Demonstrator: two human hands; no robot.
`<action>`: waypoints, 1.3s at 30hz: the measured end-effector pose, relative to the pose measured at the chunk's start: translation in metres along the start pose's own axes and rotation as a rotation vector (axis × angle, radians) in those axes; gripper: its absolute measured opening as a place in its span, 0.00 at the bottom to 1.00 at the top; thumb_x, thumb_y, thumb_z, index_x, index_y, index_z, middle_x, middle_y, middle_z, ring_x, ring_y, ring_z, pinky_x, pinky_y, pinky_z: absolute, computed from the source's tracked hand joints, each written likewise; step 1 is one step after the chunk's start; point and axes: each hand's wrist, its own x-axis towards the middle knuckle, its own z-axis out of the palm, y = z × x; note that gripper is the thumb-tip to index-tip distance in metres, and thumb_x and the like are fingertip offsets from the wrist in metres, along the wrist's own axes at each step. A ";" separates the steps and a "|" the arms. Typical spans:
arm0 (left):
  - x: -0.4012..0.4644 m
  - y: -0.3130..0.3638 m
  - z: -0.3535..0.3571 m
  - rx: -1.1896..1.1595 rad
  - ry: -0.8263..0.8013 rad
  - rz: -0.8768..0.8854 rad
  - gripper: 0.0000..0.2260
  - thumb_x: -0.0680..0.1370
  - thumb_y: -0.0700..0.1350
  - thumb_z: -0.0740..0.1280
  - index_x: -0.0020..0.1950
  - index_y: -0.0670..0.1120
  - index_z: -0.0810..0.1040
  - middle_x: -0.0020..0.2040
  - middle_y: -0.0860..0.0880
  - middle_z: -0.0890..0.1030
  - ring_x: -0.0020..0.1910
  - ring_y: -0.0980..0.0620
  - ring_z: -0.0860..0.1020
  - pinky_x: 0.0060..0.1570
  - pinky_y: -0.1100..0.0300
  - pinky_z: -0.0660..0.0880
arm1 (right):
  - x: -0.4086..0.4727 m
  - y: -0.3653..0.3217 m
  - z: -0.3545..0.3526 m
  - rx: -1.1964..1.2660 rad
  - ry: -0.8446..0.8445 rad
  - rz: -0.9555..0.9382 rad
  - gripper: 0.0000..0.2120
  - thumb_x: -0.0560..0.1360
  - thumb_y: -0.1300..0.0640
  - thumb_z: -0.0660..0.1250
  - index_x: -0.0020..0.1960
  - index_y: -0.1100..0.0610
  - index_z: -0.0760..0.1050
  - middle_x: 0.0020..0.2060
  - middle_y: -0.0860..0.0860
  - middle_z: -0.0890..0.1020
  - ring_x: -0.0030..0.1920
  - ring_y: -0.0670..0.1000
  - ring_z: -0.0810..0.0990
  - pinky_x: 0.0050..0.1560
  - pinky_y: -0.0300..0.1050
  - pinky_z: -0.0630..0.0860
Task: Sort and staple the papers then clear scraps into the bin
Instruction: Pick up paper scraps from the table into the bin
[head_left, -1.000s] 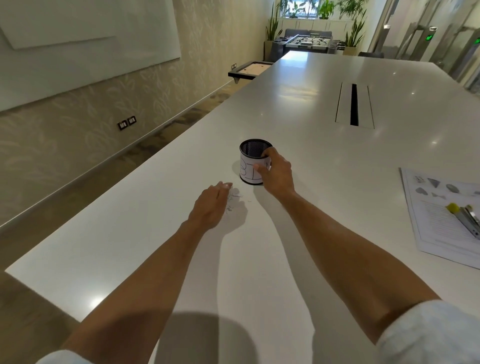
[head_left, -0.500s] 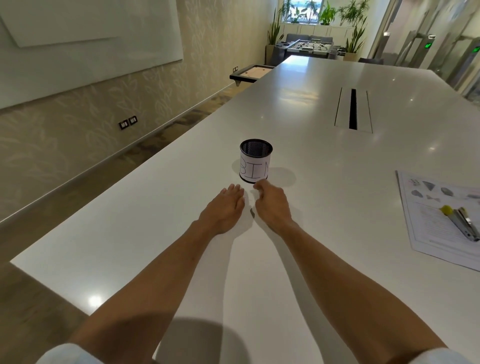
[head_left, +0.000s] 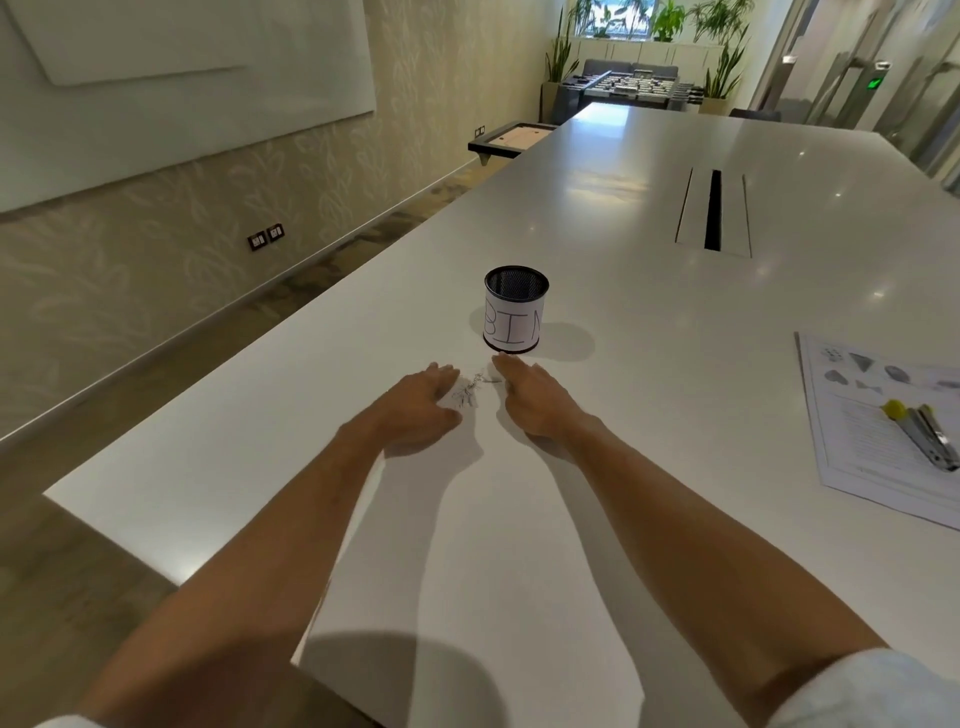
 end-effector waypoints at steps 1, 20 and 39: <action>0.000 -0.005 0.001 0.063 -0.018 -0.002 0.31 0.76 0.51 0.64 0.77 0.47 0.58 0.78 0.50 0.56 0.77 0.52 0.51 0.72 0.56 0.50 | 0.001 -0.003 0.001 -0.034 -0.027 -0.029 0.25 0.73 0.69 0.53 0.70 0.60 0.65 0.64 0.59 0.73 0.64 0.61 0.70 0.63 0.52 0.63; 0.006 0.005 -0.008 0.014 0.181 -0.046 0.09 0.72 0.44 0.73 0.47 0.50 0.75 0.47 0.51 0.72 0.45 0.52 0.72 0.47 0.61 0.66 | -0.010 -0.006 -0.004 -0.111 0.061 0.060 0.16 0.75 0.45 0.66 0.38 0.57 0.69 0.44 0.55 0.74 0.51 0.57 0.71 0.45 0.48 0.68; 0.019 0.036 0.000 0.111 0.223 -0.004 0.07 0.75 0.38 0.67 0.48 0.42 0.85 0.45 0.43 0.83 0.44 0.44 0.80 0.48 0.51 0.77 | 0.005 -0.046 -0.002 -0.106 0.085 0.096 0.07 0.75 0.64 0.63 0.44 0.62 0.79 0.38 0.57 0.76 0.39 0.56 0.73 0.39 0.45 0.68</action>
